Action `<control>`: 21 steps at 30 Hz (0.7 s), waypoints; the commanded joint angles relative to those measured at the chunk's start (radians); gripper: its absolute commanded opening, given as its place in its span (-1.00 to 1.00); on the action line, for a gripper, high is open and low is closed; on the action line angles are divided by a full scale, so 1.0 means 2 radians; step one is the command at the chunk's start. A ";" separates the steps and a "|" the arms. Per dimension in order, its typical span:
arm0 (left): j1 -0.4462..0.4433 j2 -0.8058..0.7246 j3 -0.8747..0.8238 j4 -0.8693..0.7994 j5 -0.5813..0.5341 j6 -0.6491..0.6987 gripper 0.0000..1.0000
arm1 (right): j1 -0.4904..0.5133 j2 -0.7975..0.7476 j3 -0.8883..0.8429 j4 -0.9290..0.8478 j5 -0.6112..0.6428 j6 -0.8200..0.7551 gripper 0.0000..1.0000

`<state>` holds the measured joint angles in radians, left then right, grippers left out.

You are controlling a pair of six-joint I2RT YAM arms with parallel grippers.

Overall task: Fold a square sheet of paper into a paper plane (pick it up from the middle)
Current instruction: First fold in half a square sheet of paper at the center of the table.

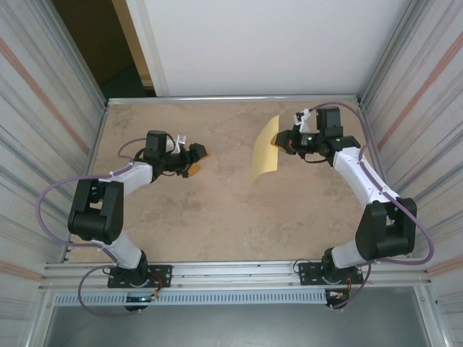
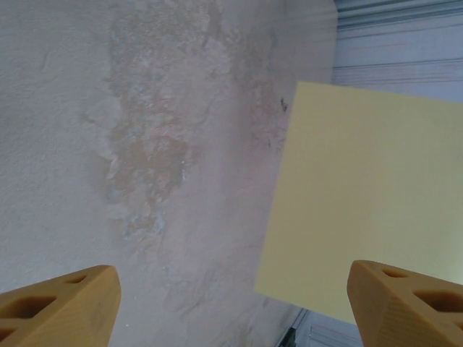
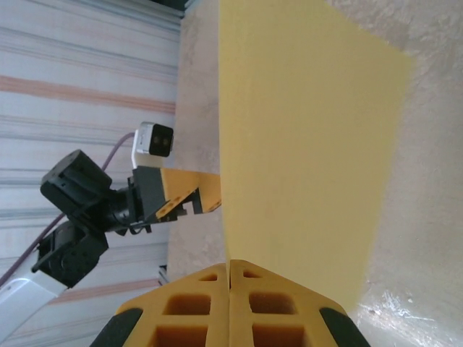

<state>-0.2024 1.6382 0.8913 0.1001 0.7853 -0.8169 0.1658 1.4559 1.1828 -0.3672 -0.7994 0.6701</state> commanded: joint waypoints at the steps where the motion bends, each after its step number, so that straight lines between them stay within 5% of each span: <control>1: 0.001 -0.016 -0.005 -0.001 -0.017 0.017 0.67 | 0.022 0.000 0.035 -0.074 0.027 -0.032 -1.00; 13: -0.012 -0.006 -0.044 0.038 -0.014 -0.006 0.62 | 0.152 0.183 0.050 0.084 0.062 0.050 -1.00; 21: -0.045 -0.002 -0.041 0.009 -0.028 0.007 0.53 | 0.170 0.208 -0.018 0.190 0.065 0.098 -1.00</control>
<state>-0.2676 1.6375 0.8074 0.1493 0.7506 -0.8238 0.5175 1.8961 1.1900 -0.0967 -0.6773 0.8093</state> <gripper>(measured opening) 0.766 0.064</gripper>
